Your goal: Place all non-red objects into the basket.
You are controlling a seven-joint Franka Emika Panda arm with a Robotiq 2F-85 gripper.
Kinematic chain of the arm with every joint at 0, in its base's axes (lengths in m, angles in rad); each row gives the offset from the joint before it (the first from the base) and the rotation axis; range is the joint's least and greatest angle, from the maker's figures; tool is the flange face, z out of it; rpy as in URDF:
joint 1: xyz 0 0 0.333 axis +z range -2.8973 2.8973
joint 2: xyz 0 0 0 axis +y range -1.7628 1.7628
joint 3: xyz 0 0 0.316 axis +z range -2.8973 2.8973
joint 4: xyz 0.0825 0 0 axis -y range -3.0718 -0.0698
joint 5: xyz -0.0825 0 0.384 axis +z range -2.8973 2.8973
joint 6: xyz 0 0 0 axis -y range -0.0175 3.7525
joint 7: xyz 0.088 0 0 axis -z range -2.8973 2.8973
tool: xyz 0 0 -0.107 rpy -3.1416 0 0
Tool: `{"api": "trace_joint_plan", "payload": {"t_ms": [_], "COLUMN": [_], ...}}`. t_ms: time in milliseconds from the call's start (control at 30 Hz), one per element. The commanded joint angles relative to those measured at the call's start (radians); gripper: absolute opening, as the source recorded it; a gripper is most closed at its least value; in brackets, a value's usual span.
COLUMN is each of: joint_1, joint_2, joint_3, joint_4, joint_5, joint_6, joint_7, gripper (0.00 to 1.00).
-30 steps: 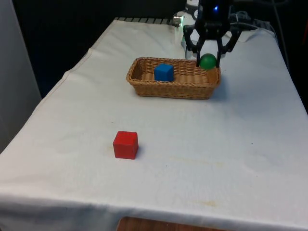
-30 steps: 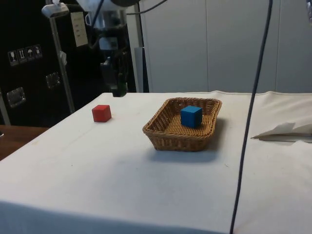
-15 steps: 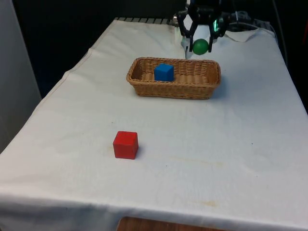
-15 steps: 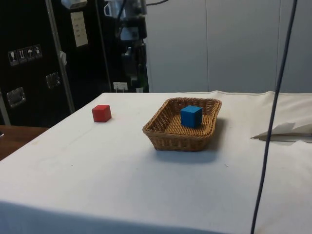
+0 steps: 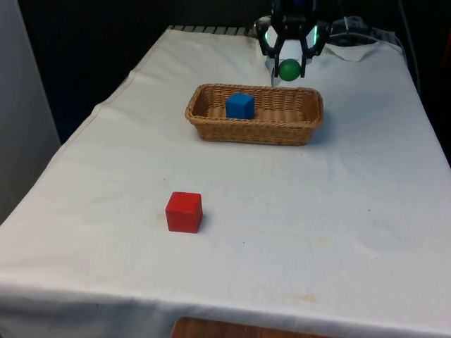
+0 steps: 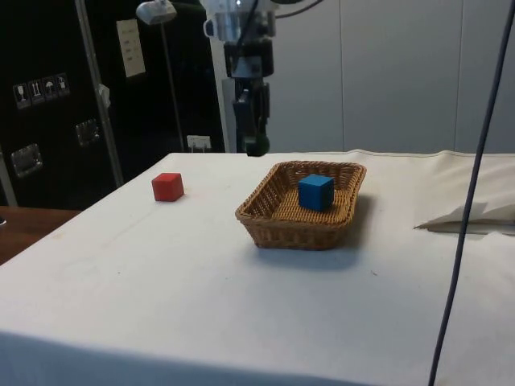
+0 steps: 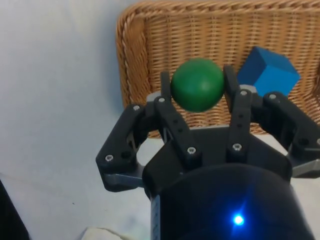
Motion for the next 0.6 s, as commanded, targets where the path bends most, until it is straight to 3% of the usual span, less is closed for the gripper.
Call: {"api": "trace_joint_plan", "payload": {"t_ms": [0,67,267,300,333,567], "joint_1": [0.000,0.000,0.002,0.000,0.002,0.004], "joint_2": [-0.013,-0.009,-0.039,-0.032,-0.038,-0.008], "joint_3": [-0.001,-0.003,-0.014,-0.013,-0.016,-0.020], "joint_4": [-0.021,-0.026,-0.118,-0.105,-0.125,-0.153], "joint_5": [0.017,0.005,0.055,0.034,0.063,0.119], "joint_6": [0.021,0.023,0.114,0.098,0.124,0.181], "joint_7": [-0.016,-0.007,-0.055,-0.037,-0.061,-0.109], "gripper": [0.00,0.00,0.00,0.00,0.00,0.00]}}
